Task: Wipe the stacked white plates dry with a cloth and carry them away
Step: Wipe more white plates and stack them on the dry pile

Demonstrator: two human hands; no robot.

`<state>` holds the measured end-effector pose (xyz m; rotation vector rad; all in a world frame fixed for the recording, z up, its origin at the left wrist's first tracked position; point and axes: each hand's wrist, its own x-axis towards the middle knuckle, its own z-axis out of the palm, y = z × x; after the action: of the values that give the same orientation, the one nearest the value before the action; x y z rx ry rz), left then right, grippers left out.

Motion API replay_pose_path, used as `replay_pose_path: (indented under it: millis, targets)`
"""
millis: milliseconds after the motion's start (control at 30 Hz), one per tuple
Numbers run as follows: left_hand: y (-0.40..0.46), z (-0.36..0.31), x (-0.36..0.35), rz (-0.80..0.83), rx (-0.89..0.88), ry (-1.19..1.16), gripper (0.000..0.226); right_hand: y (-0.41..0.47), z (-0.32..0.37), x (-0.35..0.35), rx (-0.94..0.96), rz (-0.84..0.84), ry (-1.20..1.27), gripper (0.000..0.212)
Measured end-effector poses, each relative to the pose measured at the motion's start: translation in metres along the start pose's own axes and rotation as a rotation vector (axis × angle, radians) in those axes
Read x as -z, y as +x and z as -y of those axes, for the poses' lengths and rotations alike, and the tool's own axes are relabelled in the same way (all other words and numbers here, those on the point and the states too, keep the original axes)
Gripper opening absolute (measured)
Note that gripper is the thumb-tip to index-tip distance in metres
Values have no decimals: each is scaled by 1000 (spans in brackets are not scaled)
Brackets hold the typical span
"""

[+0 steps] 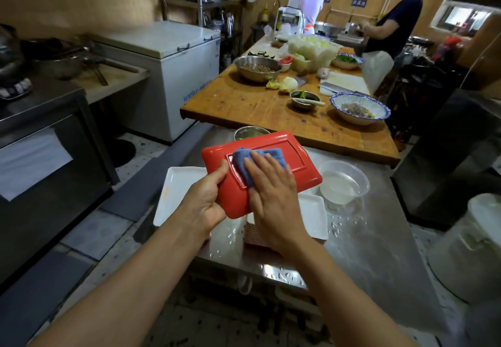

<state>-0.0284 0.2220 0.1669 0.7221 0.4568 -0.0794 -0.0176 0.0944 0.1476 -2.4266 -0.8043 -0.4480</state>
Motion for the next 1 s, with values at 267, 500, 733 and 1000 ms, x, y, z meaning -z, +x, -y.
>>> replay_pose_path:
  millis: [267,500,733,1000]
  targets:
    - [-13,-14,35,-82,-73,106,10,20,-33,5,-142,-47,63,44]
    - [-14,-35,65,-127,-144,159,15,24,-37,-14,-227,-75,181,36]
    - [-2,-54,93,-312,-671,1094,14,17,-22,-34,-359,11,353,37]
    - [21,-30,130,-128,-778,2006,24,18,-6,-47,-418,82,460,35]
